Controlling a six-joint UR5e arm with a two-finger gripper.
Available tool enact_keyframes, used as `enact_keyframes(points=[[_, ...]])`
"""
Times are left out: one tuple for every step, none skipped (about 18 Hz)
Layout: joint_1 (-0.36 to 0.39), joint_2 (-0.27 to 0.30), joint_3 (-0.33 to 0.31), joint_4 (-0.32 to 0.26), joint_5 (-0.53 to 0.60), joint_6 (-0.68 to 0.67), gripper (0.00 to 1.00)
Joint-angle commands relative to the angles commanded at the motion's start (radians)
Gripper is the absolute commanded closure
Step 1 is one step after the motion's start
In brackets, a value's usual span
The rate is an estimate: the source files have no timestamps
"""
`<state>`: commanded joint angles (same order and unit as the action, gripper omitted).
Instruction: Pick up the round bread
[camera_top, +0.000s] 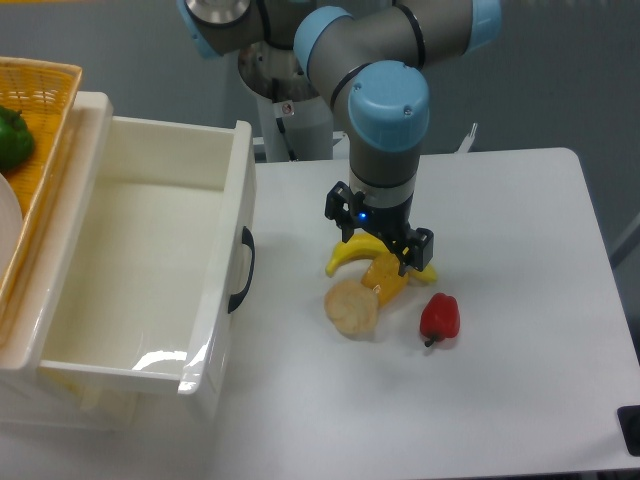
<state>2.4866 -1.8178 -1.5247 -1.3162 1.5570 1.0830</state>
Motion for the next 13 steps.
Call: enact_keyframes(points=[[0.000, 0.000, 0.000, 0.000, 0.000, 0.000, 0.00], [0.000, 0.000, 0.001, 0.000, -0.002, -0.002, 0.00], [0.000, 0.000, 0.002, 0.000, -0.005, -0.003, 0.00], [0.000, 0.000, 0.002, 0.000, -0.012, -0.003, 0.00], [0.000, 0.000, 0.002, 0.000, -0.018, -0.005, 0.00], [-0.003, 0.000, 0.000, 0.002, -0.018, -0.008, 0.00], [-0.003, -0.002, -0.003, 0.002, -0.020, -0.009, 0.00], [-0.002, -0.003, -0.003, 0.005, -0.031, -0.009, 0.00], [0.001, -0.003, -0.003, 0.017, -0.060, -0.011, 0.00], [0.005, -0.006, -0.009, 0.021, -0.078, -0.014, 0.00], [0.003, -0.008, -0.018, 0.023, -0.077, -0.021, 0.00], [0.003, -0.008, -0.034, 0.029, -0.077, -0.032, 0.00], [0.005, -0.006, -0.054, 0.046, -0.077, -0.043, 0.00]])
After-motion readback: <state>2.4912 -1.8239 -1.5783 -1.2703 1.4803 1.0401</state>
